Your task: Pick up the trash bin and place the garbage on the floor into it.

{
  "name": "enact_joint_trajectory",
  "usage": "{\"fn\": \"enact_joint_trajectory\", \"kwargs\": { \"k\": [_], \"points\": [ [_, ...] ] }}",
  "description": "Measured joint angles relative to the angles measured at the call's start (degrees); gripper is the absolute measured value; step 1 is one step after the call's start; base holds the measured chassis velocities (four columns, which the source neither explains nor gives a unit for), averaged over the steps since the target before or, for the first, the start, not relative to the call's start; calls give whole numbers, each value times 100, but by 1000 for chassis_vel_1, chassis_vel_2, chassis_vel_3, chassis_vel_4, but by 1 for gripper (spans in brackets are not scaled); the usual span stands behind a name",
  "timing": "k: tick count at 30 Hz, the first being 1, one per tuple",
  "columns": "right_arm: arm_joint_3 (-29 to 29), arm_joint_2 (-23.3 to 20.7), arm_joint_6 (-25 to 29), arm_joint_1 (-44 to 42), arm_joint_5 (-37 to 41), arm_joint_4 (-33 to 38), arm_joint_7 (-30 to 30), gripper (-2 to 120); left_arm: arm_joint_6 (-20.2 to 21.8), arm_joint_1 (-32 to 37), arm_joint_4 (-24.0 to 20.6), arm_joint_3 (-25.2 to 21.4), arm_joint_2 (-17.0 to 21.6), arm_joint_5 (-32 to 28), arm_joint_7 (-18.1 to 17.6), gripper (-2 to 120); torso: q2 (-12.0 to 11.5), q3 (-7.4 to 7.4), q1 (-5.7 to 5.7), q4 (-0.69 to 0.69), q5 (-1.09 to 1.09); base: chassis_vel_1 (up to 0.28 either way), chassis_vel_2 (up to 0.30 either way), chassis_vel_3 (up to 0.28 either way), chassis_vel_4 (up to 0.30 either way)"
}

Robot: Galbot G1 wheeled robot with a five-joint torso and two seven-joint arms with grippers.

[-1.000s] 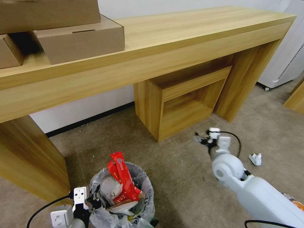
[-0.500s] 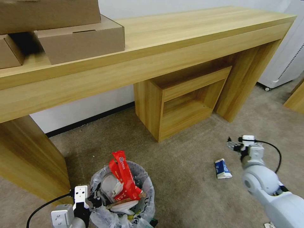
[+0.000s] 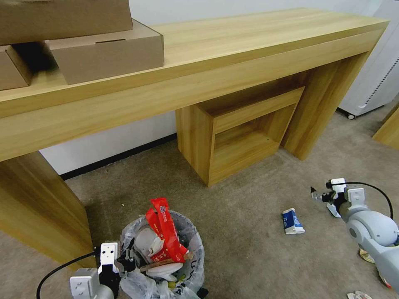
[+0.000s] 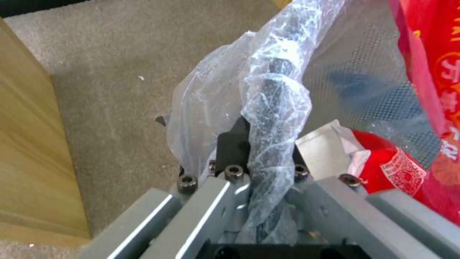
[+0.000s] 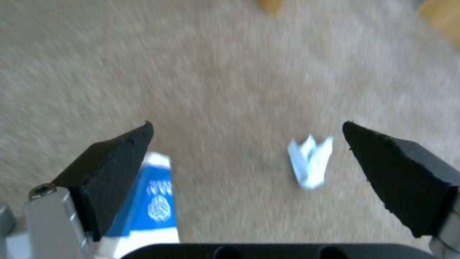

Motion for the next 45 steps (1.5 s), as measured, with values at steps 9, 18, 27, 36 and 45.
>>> {"fn": "enact_joint_trajectory", "kwargs": {
  "k": [9, 18, 27, 36, 45],
  "points": [
    [-689, 407, 391, 618, -255, -1297, -429, 100, -26, 36, 75, 0, 37, 25, -14, 0, 0, 1, 0, 1, 1, 0, 0, 0, 0],
    [-1021, 749, 536, 904, -299, -1755, -371, 100, -34, 57, 100, 55, 78, 43, -32, 0, 0, 1, 0, 1, -1, 0, 0, 0, 0],
    [-1058, 994, 756, 942, -456, -2224, -369, 100, -34, 73, 117, 88, 103, 6, -52, 0, 0, 0, 0, 1, -1, 0, 0, 0, 0],
    [-1108, 1280, 1072, 1087, -593, -2717, -500, 100, -40, 74, -97, 19, 160, -371, -174, 0, 0, 0, 0, 1, -1, 0, 0, 0, 0],
    [-1321, 1466, 1090, 1289, -586, -2842, -501, 100, -28, 164, -201, -42, 178, -480, -259, 0, 0, 0, 0, 1, 1, 0, 0, 0, 0]
  ]
}}
